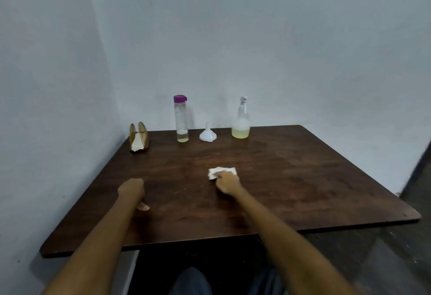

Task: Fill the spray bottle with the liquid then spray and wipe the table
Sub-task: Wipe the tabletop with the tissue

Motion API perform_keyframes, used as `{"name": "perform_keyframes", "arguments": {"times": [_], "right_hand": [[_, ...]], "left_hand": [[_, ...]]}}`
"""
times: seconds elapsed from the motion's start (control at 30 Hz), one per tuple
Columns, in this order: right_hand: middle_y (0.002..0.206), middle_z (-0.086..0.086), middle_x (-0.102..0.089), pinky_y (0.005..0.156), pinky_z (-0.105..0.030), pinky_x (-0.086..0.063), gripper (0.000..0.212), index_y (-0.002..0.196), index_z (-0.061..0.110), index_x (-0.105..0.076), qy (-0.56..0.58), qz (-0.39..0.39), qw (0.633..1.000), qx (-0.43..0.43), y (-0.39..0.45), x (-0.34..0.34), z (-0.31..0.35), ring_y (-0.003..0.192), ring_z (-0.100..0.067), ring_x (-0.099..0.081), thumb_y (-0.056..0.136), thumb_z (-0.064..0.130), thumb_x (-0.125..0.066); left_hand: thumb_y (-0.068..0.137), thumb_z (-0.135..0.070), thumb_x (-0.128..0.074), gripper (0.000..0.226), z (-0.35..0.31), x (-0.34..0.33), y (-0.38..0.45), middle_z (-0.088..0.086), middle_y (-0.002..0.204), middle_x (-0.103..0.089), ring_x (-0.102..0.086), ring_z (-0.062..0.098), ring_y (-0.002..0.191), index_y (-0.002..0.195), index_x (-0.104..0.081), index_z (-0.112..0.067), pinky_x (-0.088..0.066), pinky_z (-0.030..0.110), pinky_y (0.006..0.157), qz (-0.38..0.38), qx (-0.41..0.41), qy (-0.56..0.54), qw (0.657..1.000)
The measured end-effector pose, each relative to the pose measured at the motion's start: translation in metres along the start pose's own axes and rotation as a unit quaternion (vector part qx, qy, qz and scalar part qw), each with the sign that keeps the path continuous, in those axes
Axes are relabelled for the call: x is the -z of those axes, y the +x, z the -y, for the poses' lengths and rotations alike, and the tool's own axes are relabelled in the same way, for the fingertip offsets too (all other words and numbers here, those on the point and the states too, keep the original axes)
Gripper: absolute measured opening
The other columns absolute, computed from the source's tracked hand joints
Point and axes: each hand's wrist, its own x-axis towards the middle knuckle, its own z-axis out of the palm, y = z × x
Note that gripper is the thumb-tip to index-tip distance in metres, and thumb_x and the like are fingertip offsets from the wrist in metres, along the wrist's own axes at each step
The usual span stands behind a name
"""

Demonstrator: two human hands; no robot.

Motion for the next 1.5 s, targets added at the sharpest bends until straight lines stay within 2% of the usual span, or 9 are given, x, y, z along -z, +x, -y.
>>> {"name": "perform_keyframes", "arguments": {"times": [0.27,0.57,0.73,0.87,0.97,1.1,1.27,1.37,1.5], "right_hand": [[0.126,-0.002,-0.059,0.094,-0.027,-0.045,0.031,0.112,0.016,-0.067,0.025,-0.134,0.944,-0.302,-0.019,0.068,-0.129,0.119,-0.023,-0.053,0.089,0.015,-0.045],[0.137,-0.007,-0.049,0.109,-0.027,-0.034,0.035,0.131,0.012,-0.052,0.03,-0.04,0.983,-0.174,0.023,-0.011,0.054,0.131,-0.023,-0.044,0.099,0.019,-0.041],[0.136,-0.01,-0.051,0.111,-0.035,-0.027,0.035,0.125,0.009,-0.058,0.006,0.09,0.994,0.066,-0.005,-0.085,0.166,0.129,-0.027,-0.044,0.091,0.016,-0.05],[0.13,-0.013,-0.056,0.107,-0.03,-0.029,0.032,0.119,0.0,-0.058,0.031,0.104,0.983,0.147,-0.028,-0.093,0.187,0.125,-0.029,-0.046,0.094,0.014,-0.044],[0.128,-0.007,-0.06,0.084,-0.025,-0.038,0.043,0.117,0.009,-0.064,0.07,0.095,0.986,0.115,-0.024,-0.071,0.136,0.122,-0.026,-0.051,0.089,0.022,-0.035],[0.127,0.007,-0.064,0.108,-0.027,-0.025,0.055,0.102,0.021,-0.072,0.055,-0.072,0.996,0.017,-0.017,-0.03,0.023,0.127,-0.012,-0.05,0.067,0.026,-0.031],[0.13,0.012,-0.059,0.095,-0.029,-0.034,0.033,0.097,0.026,-0.07,-0.019,-0.153,0.973,-0.174,-0.03,0.031,-0.093,0.124,-0.02,-0.045,0.08,0.009,-0.047],[0.112,0.005,-0.063,0.083,-0.029,-0.042,0.034,0.094,0.026,-0.069,-0.083,-0.181,0.95,-0.239,-0.041,0.027,-0.081,0.095,-0.024,-0.05,0.077,0.007,-0.047],[0.119,0.0,-0.059,0.095,-0.029,-0.034,0.033,0.108,0.022,-0.067,-0.11,-0.155,0.964,-0.184,-0.035,-0.013,-0.007,0.111,-0.02,-0.056,0.081,0.013,-0.05]], "left_hand": [[0.071,-0.048,-0.077,0.089,-0.004,0.015,0.023,0.013,0.144,-0.042,-0.048,0.031,0.128,0.139,-0.04,-0.005,-0.046,0.042,0.103,0.081,-0.038,-0.048,0.995],[0.092,-0.064,-0.023,0.066,0.018,-0.014,0.042,0.013,0.094,-0.062,-0.059,0.025,0.088,0.075,-0.055,-0.009,-0.047,0.039,0.086,-0.084,-0.027,-0.18,0.98],[0.097,-0.054,-0.026,0.066,0.04,-0.024,0.033,0.022,0.139,-0.047,-0.048,0.039,0.125,0.142,-0.037,-0.007,-0.038,0.051,0.101,-0.219,0.031,-0.257,0.941],[0.097,-0.053,-0.027,0.069,0.039,-0.03,0.017,0.026,0.135,-0.049,-0.049,0.041,0.123,0.147,-0.026,-0.005,-0.038,0.05,0.099,-0.213,0.043,-0.235,0.948],[0.097,-0.054,-0.026,0.07,0.027,-0.034,0.008,0.025,0.132,-0.053,-0.051,0.04,0.121,0.148,-0.024,-0.006,-0.04,0.049,0.098,-0.212,0.02,-0.22,0.952],[0.097,-0.054,-0.028,0.071,0.008,-0.045,-0.003,0.023,0.128,-0.055,-0.052,0.037,0.119,0.149,-0.021,-0.007,-0.043,0.05,0.094,-0.221,-0.013,-0.208,0.953],[0.097,-0.053,-0.029,0.07,-0.003,-0.049,-0.008,0.022,0.127,-0.056,-0.052,0.035,0.119,0.149,-0.02,-0.008,-0.044,0.05,0.093,-0.232,-0.026,-0.229,0.945],[0.096,-0.054,-0.028,0.069,0.004,-0.055,0.0,0.019,0.121,-0.061,-0.056,0.035,0.114,0.147,-0.025,-0.007,-0.045,0.051,0.09,-0.252,-0.027,-0.254,0.933],[0.097,-0.053,-0.027,0.067,0.012,-0.062,0.002,0.019,0.116,-0.064,-0.059,0.036,0.109,0.145,-0.03,-0.006,-0.046,0.049,0.088,-0.269,-0.019,-0.29,0.918]]}}
